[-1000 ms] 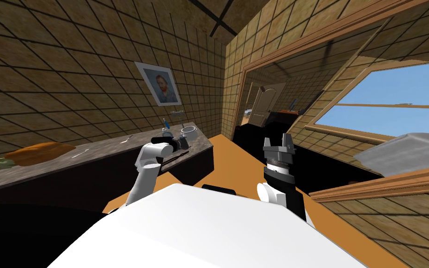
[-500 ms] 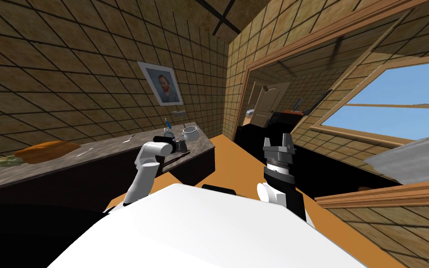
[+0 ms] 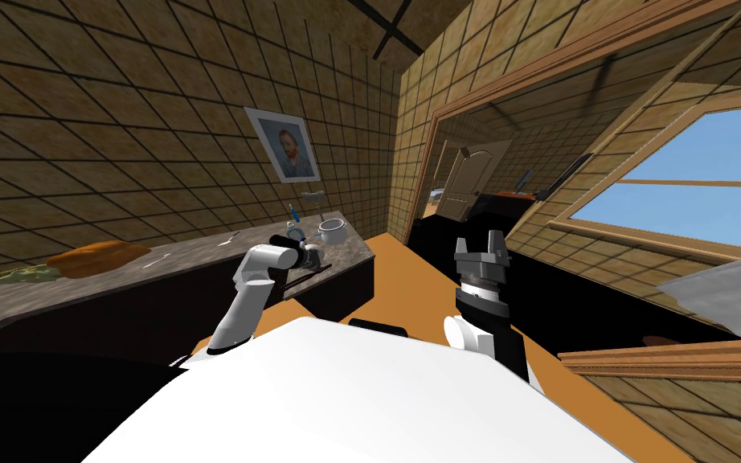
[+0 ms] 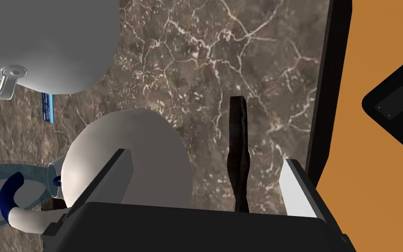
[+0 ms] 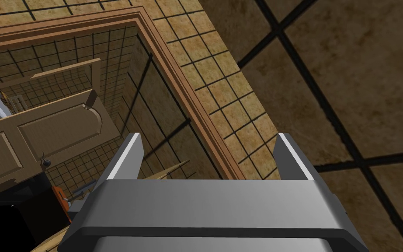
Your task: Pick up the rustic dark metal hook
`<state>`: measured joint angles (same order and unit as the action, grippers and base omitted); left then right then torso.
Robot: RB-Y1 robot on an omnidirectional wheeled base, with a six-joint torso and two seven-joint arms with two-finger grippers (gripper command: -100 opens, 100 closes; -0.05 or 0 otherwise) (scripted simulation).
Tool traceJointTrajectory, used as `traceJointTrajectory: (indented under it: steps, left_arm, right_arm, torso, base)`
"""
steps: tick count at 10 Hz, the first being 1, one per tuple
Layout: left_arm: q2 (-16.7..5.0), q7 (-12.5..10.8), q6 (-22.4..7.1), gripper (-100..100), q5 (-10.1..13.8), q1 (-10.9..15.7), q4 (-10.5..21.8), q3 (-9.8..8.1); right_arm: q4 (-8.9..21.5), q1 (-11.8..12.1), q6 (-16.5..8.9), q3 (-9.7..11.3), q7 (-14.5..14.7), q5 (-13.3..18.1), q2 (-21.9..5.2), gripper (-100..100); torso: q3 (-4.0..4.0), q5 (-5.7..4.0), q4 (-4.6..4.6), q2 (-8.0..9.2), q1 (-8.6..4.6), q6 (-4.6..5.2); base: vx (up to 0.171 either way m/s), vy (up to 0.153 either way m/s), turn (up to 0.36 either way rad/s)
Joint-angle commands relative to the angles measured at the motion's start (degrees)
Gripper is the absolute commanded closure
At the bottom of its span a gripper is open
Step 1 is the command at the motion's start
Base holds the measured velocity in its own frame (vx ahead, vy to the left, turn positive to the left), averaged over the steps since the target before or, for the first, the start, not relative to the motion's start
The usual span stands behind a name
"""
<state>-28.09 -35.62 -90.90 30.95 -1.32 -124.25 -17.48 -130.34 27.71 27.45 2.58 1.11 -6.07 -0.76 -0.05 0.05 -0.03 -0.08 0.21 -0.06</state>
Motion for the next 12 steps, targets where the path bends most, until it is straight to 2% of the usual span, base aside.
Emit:
traceJointTrajectory:
  steps: [1, 5, 6, 8, 9, 10, 11, 12]
  left_arm:
    - [-0.54, -0.50, -2.11, -100, 0.30, 0.06, 0.67, 0.13]
    - [-2.58, -2.50, -8.03, -100, 1.57, -1.01, 4.21, 1.08]
    - [-2.58, -2.50, -8.49, -100, 1.57, -1.01, 4.21, 1.08]
    - [-3.02, -3.37, -11.15, -100, 1.98, -2.17, 6.33, 1.81]
    - [-2.97, -3.65, -11.94, -100, 2.06, -2.83, 7.25, 2.17]
    - [-2.90, -3.25, -11.06, -100, 2.12, -3.06, 6.28, 1.69]
    - [-2.93, -3.31, -11.31, 0, 2.15, -3.11, 6.41, 1.70]
    - [-2.53, -2.43, -9.39, -100, 1.37, -3.03, 8.48, 2.13]
  right_arm:
    - [0.00, 0.00, 0.00, 0.00, 0.00, 0.00, 0.00, 0]
    - [0.00, 0.00, 0.00, 0.00, 0.00, 0.00, 0.00, 0]
    - [0.00, 0.00, 0.00, 0.00, 0.00, 0.00, 0.00, 0]
    - [0.00, 0.00, 0.00, 0.00, 0.00, 0.00, 0.00, 0]
    - [0.00, 0.00, 0.00, 0.00, 0.00, 0.00, 0.00, 0]
    - [0.00, 0.00, 0.00, 0.00, 0.00, 0.00, 0.00, 0]
    - [0.00, -0.01, 0.00, 0.00, 0.00, 0.00, 0.00, 0]
    - [0.00, -0.01, 0.00, 0.01, 0.00, 0.00, 0.00, 0]
  torso:
    - [0.00, 0.00, 0.00, 0.00, 0.00, 0.00]
    - [-0.01, -0.01, 0.00, -0.02, -0.06, 0.01]
    - [-0.03, 0.00, -0.01, -0.06, -0.02, 0.01]
    - [-0.04, 0.01, -0.01, -0.06, 0.04, 0.01]
    - [-0.07, 0.02, -0.02, -0.11, 0.08, 0.01]
    - [-0.05, 0.03, -0.02, -0.08, 0.11, 0.02]
    - [0.01, 0.00, 0.00, 0.03, -0.03, 0.03]
    - [0.06, -0.03, 0.02, 0.11, -0.13, 0.03]
  base:
    - [0.035, 0.035, 0.038]
    - [0.052, 0.035, 0.061]
    - [0.051, 0.045, 0.028]
    - [0.071, 0.064, 0.045]
    - [0.065, 0.074, 0.042]
    - [0.023, 0.034, 0.003]
    - [0.005, 0.007, -0.002]
    - [0.001, -0.004, -0.014]
